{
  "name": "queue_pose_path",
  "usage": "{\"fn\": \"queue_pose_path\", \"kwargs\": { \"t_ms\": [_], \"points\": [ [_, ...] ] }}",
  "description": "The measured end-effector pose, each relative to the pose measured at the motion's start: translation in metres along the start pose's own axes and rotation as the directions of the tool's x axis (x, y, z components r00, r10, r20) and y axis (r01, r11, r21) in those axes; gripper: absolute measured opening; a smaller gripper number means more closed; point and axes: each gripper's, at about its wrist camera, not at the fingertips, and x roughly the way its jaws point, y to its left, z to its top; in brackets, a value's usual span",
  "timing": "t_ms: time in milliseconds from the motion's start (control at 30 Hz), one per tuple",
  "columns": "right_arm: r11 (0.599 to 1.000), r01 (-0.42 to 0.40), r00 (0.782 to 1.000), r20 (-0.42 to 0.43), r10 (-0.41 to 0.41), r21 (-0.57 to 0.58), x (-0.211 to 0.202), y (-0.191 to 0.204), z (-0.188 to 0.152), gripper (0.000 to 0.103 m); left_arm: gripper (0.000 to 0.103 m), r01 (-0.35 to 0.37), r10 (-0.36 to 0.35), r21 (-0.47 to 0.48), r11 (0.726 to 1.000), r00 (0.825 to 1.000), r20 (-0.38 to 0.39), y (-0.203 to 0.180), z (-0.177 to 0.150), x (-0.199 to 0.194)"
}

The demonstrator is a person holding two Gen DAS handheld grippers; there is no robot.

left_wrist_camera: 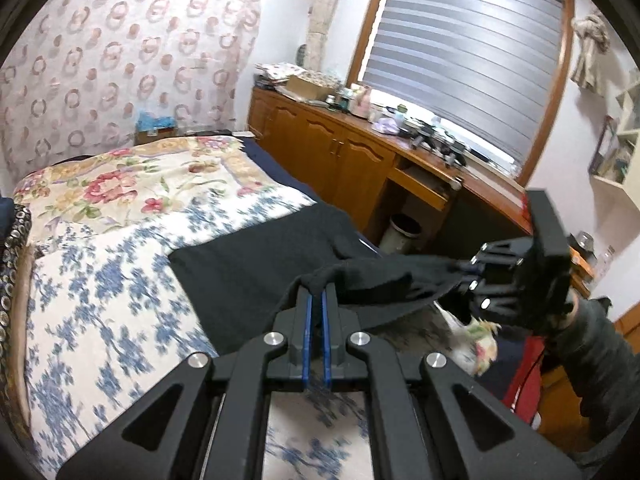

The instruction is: Fold small clothes

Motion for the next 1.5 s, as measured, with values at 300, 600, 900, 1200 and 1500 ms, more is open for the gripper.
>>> {"fn": "queue_pose_path", "kwargs": {
  "t_ms": [300, 600, 900, 1200, 1500],
  "points": [
    [0.996, -0.003, 0.999, 0.043, 0.007, -0.084, 0.069, -0.035, 0.080, 0.011, 0.001, -0.104, 0.102, -0.055, 0.993, 0.994, -0.032, 0.064, 0.024, 0.043],
    [0.993, -0.113, 0.993, 0.008, 0.114, -0.045, 0.145, -0.069, 0.116, 0.024, 0.002, -0.171, 0.162, -0.100, 0.980, 0.983, -0.091, 0.111, 0.028, 0.091],
    [0.985, -0.090, 0.996, 0.042, 0.085, 0.148, 0.160, -0.108, 0.140, 0.048, 0.049, -0.185, 0.179, -0.059, 0.981, 0.980, -0.092, 0.116, 0.027, 0.098],
    [0.973, -0.130, 0.991, 0.037, 0.125, 0.193, 0.119, -0.105, 0.109, 0.055, 0.057, -0.185, 0.174, -0.042, 0.982, 0.965, -0.195, 0.118, 0.011, 0.128],
    [0.985, -0.127, 0.988, -0.074, 0.137, 0.118, 0.145, -0.082, 0.085, 0.056, 0.058, -0.188, 0.170, -0.060, 0.980, 0.958, -0.230, 0.125, 0.007, 0.145]
  ]
}}
